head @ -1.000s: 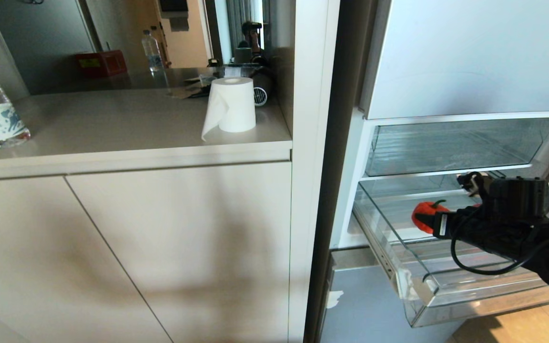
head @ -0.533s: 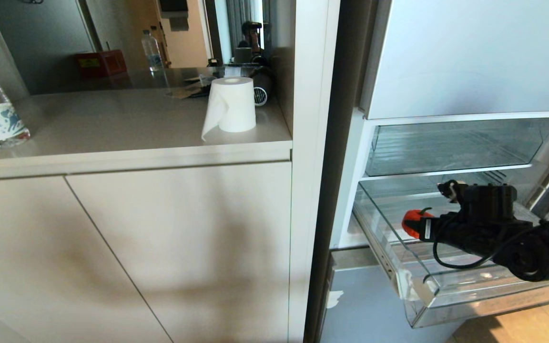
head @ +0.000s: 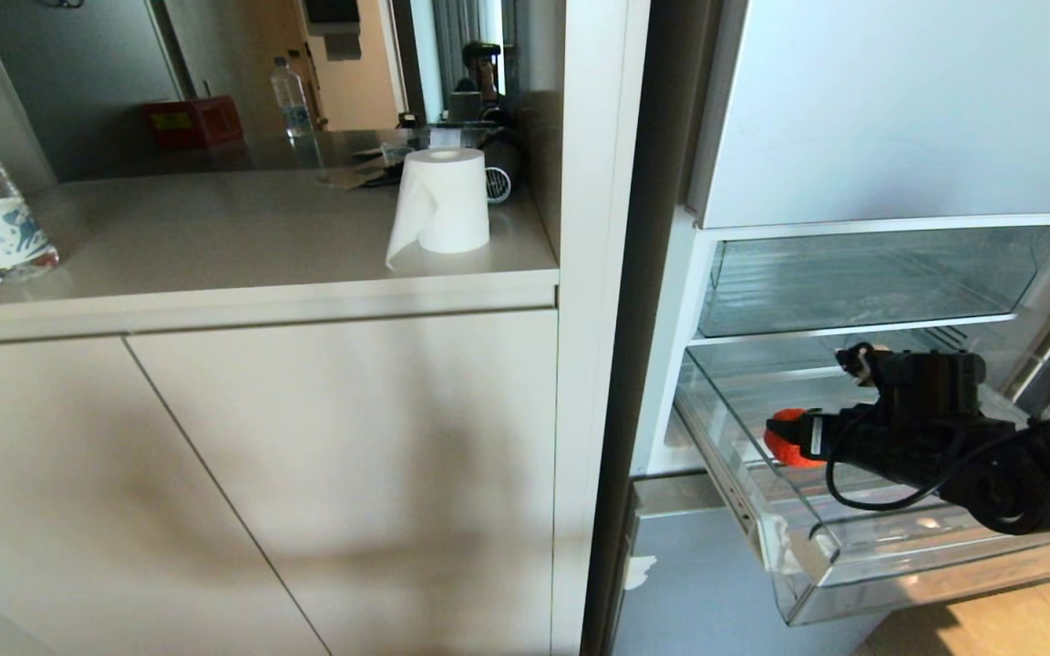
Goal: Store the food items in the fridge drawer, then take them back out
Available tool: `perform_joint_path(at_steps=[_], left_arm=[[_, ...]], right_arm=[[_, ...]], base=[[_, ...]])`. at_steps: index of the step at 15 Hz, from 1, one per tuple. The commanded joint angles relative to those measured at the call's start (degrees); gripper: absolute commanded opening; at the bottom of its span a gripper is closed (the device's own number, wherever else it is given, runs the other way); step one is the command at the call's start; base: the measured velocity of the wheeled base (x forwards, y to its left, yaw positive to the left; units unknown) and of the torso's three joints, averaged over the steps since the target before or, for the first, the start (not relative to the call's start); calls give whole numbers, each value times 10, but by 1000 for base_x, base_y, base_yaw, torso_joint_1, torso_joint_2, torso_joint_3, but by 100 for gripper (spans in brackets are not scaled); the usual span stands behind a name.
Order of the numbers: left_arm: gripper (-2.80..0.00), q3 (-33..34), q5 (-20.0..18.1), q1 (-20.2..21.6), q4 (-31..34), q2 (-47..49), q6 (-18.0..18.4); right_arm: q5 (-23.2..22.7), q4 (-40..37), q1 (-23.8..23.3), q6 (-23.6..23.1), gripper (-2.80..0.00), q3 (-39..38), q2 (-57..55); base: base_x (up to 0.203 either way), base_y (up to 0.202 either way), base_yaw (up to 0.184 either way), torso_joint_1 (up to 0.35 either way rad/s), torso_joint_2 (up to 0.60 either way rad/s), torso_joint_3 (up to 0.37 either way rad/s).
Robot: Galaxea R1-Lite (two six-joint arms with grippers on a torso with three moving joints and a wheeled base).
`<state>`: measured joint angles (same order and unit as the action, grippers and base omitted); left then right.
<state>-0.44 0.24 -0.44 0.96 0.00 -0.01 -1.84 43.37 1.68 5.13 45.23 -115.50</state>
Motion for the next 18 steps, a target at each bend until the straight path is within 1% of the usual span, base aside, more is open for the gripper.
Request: perform_joint_path(at_steps=[1, 4, 5, 6, 8, 11, 13, 14, 15, 16, 17, 18], left_arm=[[-280, 0, 0, 0, 0, 1, 0], [-280, 0, 0, 0, 0, 1, 0], [-280, 0, 0, 0, 0, 1, 0], [-280, 0, 0, 0, 0, 1, 0], [-280, 0, 0, 0, 0, 1, 0], [-280, 0, 0, 0, 0, 1, 0], [-280, 0, 0, 0, 0, 1, 0], [-280, 0, 0, 0, 0, 1, 0], [-280, 0, 0, 0, 0, 1, 0], [-280, 0, 0, 0, 0, 1, 0], [-280, 0, 0, 0, 0, 1, 0], [-280, 0, 0, 0, 0, 1, 0]], right_arm=[[1, 3, 0, 1, 0, 3, 27], [2, -3, -2, 1, 0, -5, 86], [3, -17, -3, 1, 0, -7, 115], [2, -33, -3, 0, -280, -13, 144], [3, -53, -4, 0, -280, -40, 210], [4, -99, -5, -2, -280, -106, 368], [21, -162, -6, -5, -280, -152, 512], [42, -211, -12, -9, -280, -174, 585], [71, -273, -29, -21, -280, -196, 653], [95, -329, -61, -37, -280, -215, 704], [110, -367, -118, -51, -280, -232, 738], [113, -398, -188, -64, -280, -248, 753]], base=[[0, 0, 0, 0, 0, 0], [0, 0, 0, 0, 0, 0], [0, 0, 0, 0, 0, 0], [0, 0, 0, 0, 0, 0], [0, 0, 0, 0, 0, 0], [0, 0, 0, 0, 0, 0], [0, 0, 0, 0, 0, 0], [0, 0, 0, 0, 0, 0], [0, 0, 0, 0, 0, 0], [0, 0, 0, 0, 0, 0], [0, 0, 0, 0, 0, 0], [0, 0, 0, 0, 0, 0]])
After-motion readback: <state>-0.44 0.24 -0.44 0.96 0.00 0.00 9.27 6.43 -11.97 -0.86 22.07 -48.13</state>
